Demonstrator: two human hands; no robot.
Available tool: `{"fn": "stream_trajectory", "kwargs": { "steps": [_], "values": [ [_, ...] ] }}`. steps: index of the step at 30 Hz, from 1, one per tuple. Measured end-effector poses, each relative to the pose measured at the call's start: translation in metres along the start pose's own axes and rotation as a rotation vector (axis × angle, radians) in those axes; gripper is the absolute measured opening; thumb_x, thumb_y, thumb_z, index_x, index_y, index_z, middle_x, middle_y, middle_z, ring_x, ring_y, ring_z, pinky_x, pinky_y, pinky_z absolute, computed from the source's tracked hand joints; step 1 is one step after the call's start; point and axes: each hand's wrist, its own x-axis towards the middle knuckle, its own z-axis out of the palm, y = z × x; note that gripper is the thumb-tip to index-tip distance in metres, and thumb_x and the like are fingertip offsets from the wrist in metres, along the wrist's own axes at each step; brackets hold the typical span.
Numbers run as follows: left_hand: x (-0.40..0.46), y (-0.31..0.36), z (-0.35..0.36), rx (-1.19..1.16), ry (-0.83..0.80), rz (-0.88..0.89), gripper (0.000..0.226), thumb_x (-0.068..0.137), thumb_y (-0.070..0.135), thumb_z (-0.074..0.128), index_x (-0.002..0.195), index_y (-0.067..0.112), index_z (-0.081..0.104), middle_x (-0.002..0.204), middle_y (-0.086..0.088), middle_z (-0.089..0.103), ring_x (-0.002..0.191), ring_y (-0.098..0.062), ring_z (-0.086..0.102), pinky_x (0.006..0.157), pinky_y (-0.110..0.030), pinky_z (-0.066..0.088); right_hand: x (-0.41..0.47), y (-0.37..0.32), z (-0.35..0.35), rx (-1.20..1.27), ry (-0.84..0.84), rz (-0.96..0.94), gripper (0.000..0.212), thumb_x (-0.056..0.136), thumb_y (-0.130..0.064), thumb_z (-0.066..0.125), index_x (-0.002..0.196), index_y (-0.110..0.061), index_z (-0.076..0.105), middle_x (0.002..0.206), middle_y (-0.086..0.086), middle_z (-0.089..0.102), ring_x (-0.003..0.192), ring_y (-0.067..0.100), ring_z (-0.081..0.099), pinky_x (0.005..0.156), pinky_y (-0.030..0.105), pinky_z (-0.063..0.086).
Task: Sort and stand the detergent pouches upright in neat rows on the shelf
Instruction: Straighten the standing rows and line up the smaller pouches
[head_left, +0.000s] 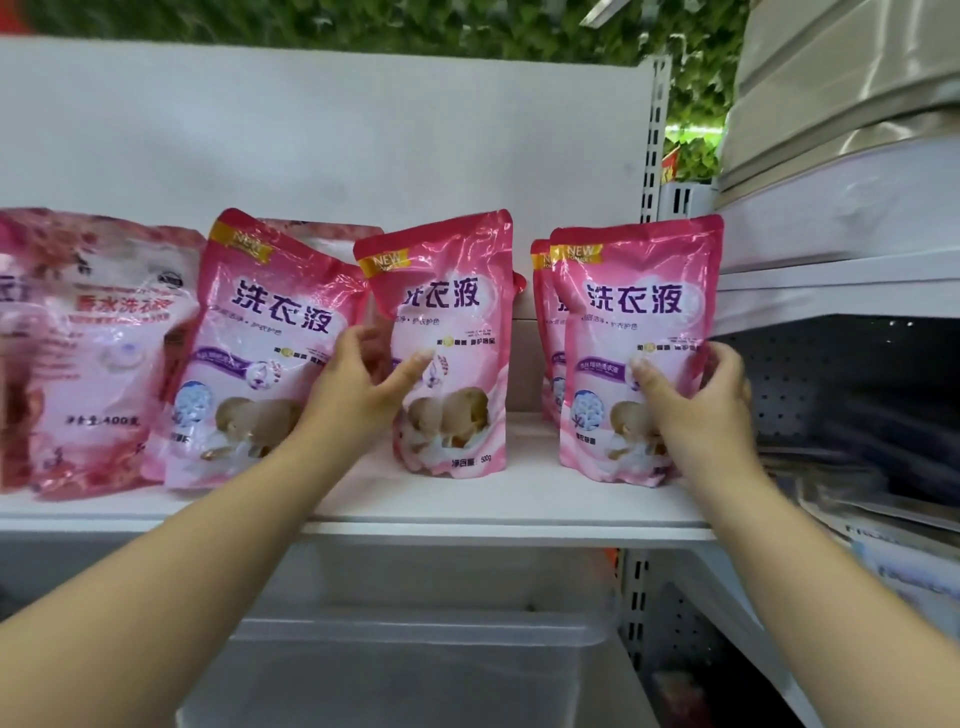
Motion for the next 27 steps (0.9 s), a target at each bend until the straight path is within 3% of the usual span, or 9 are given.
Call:
{"fn": "stream_trajectory", "kwargs": {
  "steps": [3, 5, 7, 10, 13, 17, 21, 24, 27],
  "values": [
    [-0.009, 0.000, -0.036, 0.339, 0.148, 0.184, 0.062, 0.083, 0.045, 0.056, 0.133, 0.014, 0.039, 0.136, -0.007, 0.045, 0.122, -0.023, 0.042, 0.094, -0.033, 0.033, -0.016, -0.014, 0.006, -0.025, 0.101, -0.244, 0.069, 0.082, -0.030, 0.065, 0.139, -0.014, 0.028, 0.141, 0.005, 0.028, 0.125, 0.017, 0.036, 0.092, 0.023, 0.031],
    [-0.009, -0.004, -0.060, 0.417, 0.290, 0.196, 0.058, 0.085, 0.042, 0.055, 0.132, 0.012, 0.041, 0.136, -0.012, 0.042, 0.127, -0.026, 0.035, 0.102, -0.037, 0.028, -0.027, -0.035, 0.015, 0.131, 0.062, -0.280, 0.060, 0.083, -0.033, 0.062, 0.135, -0.021, 0.034, 0.128, -0.004, 0.037, 0.116, 0.006, 0.041, 0.090, 0.014, 0.033],
    [-0.006, -0.016, -0.078, 0.391, 0.385, 0.070, 0.058, 0.086, 0.041, 0.055, 0.131, 0.009, 0.040, 0.133, -0.017, 0.042, 0.126, -0.029, 0.034, 0.104, -0.041, 0.026, -0.038, -0.057, 0.032, 0.364, -0.072, -0.242, 0.036, 0.085, -0.033, 0.059, 0.117, -0.028, 0.044, 0.108, -0.011, 0.050, 0.098, 0.000, 0.051, 0.077, 0.005, 0.042],
    [-0.015, -0.041, -0.079, 0.349, 0.325, -0.138, 0.071, 0.086, 0.043, 0.055, 0.141, 0.011, 0.025, 0.141, -0.018, 0.033, 0.129, -0.031, 0.031, 0.107, -0.043, 0.026, -0.055, -0.080, 0.064, 0.468, -0.401, -0.164, 0.006, 0.086, -0.033, 0.058, 0.090, -0.032, 0.053, 0.088, -0.007, 0.060, 0.088, 0.014, 0.062, 0.073, 0.017, 0.052],
    [-0.022, -0.052, -0.076, 0.297, 0.304, -0.177, 0.079, 0.083, 0.042, 0.061, 0.143, 0.018, 0.016, 0.144, -0.016, 0.034, 0.128, -0.034, 0.036, 0.105, -0.046, 0.032, -0.070, -0.086, 0.110, 0.312, -0.754, 0.010, 0.021, 0.085, -0.046, 0.055, 0.084, -0.025, 0.059, 0.088, -0.002, 0.063, 0.097, 0.025, 0.063, 0.086, 0.037, 0.053],
    [-0.024, -0.049, -0.085, -0.012, 0.420, -0.260, 0.077, 0.075, 0.027, 0.074, 0.136, 0.012, 0.031, 0.133, -0.014, 0.049, 0.118, -0.029, 0.049, 0.094, -0.033, 0.038, -0.086, -0.091, 0.160, 0.286, -1.003, 0.231, 0.065, 0.083, -0.058, 0.052, 0.128, -0.012, 0.048, 0.125, 0.006, 0.056, 0.115, 0.024, 0.052, 0.104, 0.043, 0.040],
    [-0.046, -0.053, -0.086, -0.033, 0.590, -0.128, 0.036, 0.077, 0.026, 0.071, 0.105, 0.015, 0.051, 0.088, 0.005, 0.060, 0.084, -0.016, 0.060, 0.073, -0.027, 0.042, -0.077, -0.098, 0.190, 0.328, -0.780, 0.132, 0.063, 0.089, -0.054, 0.044, 0.139, -0.017, 0.035, 0.140, 0.002, 0.043, 0.127, 0.025, 0.041, 0.106, 0.042, 0.034],
    [-0.052, -0.057, -0.091, 0.000, 0.703, -0.039, 0.037, 0.079, 0.024, 0.069, 0.104, 0.018, 0.042, 0.087, 0.008, 0.053, 0.077, -0.012, 0.053, 0.063, -0.024, 0.037, -0.067, -0.098, 0.209, 0.290, -0.611, 0.083, 0.073, 0.089, -0.052, 0.046, 0.147, -0.020, 0.014, 0.150, 0.007, 0.029, 0.137, 0.026, 0.028, 0.111, 0.041, 0.022],
    [-0.046, -0.067, -0.102, 0.045, 0.728, -0.026, 0.037, 0.082, 0.025, 0.066, 0.105, 0.018, 0.038, 0.085, 0.008, 0.050, 0.079, -0.015, 0.050, 0.062, -0.023, 0.036, -0.066, -0.096, 0.223, 0.239, -0.618, 0.110, 0.088, 0.088, -0.049, 0.050, 0.148, -0.017, -0.005, 0.157, 0.005, 0.006, 0.143, 0.024, 0.009, 0.114, 0.039, 0.010]
  ]
}}
